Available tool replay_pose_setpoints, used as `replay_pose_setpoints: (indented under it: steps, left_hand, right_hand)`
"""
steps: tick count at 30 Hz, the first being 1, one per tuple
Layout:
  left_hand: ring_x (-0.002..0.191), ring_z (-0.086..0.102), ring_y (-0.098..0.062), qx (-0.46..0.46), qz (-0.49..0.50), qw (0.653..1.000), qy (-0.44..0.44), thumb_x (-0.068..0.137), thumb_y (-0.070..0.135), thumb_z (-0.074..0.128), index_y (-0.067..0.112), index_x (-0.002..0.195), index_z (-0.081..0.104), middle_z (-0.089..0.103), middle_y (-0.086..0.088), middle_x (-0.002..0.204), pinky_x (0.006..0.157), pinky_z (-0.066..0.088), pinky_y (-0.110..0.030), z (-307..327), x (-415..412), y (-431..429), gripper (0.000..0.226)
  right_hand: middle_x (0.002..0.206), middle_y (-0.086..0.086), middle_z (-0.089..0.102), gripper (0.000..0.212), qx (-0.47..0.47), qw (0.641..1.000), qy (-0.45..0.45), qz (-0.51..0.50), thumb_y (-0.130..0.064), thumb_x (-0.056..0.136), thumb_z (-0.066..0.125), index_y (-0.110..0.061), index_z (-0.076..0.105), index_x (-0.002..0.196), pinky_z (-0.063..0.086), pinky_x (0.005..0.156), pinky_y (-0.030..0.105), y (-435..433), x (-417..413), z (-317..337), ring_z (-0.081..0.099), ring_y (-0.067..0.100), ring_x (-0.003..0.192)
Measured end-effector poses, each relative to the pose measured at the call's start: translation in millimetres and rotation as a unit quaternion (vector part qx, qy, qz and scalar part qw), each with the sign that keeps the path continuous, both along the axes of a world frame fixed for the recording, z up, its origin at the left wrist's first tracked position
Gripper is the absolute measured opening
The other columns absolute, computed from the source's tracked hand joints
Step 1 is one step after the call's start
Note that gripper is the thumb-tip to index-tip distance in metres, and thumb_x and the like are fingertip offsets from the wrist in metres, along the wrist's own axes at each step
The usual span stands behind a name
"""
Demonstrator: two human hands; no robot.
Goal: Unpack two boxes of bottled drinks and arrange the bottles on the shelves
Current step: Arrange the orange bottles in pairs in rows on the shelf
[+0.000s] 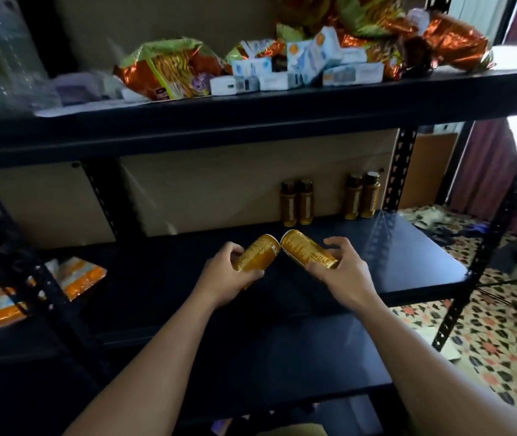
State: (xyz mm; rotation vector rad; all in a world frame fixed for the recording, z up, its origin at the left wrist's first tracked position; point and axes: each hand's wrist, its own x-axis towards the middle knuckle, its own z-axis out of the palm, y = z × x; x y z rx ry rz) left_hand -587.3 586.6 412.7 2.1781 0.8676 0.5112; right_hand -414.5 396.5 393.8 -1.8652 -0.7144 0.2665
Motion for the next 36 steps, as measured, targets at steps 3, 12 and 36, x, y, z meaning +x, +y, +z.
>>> replay_pose_setpoints:
  steps: [3,12,36]
  left_hand:
    - [0.101,0.061,-0.014,0.053,0.015,0.998,0.007,0.068,0.053,0.087,0.035,0.121,0.063,0.058,0.008,0.111,0.080,0.056,-0.033,-2,5,16,0.061]
    - [0.108,0.049,-0.011,0.113,0.082,0.990,0.024,0.066,0.047,0.088,0.034,0.135,0.050,0.051,0.009,0.118,0.091,0.046,-0.034,8,27,17,0.080]
    - [0.142,0.039,-0.009,0.098,0.037,0.993,-0.055,0.085,0.050,0.075,0.049,0.155,0.015,0.038,0.011,0.157,0.113,0.039,-0.035,-49,55,-1,0.092]
  right_hand:
    - [0.109,-0.010,0.058,0.051,-0.012,0.998,-0.058,-0.030,-0.040,0.076,0.086,-0.038,0.062,0.120,0.049,0.076,0.029,12,14,-4,0.061,0.015,0.094]
    - [0.103,-0.004,0.064,0.068,0.009,0.998,-0.070,0.000,-0.044,0.073,0.087,-0.047,0.042,0.123,0.056,0.082,0.045,38,51,1,0.062,0.022,0.093]
    - [0.131,-0.017,0.063,0.082,-0.004,0.993,-0.047,0.106,-0.057,0.084,0.076,-0.055,0.025,0.148,0.053,0.100,0.044,65,55,-60,0.061,0.013,0.120]
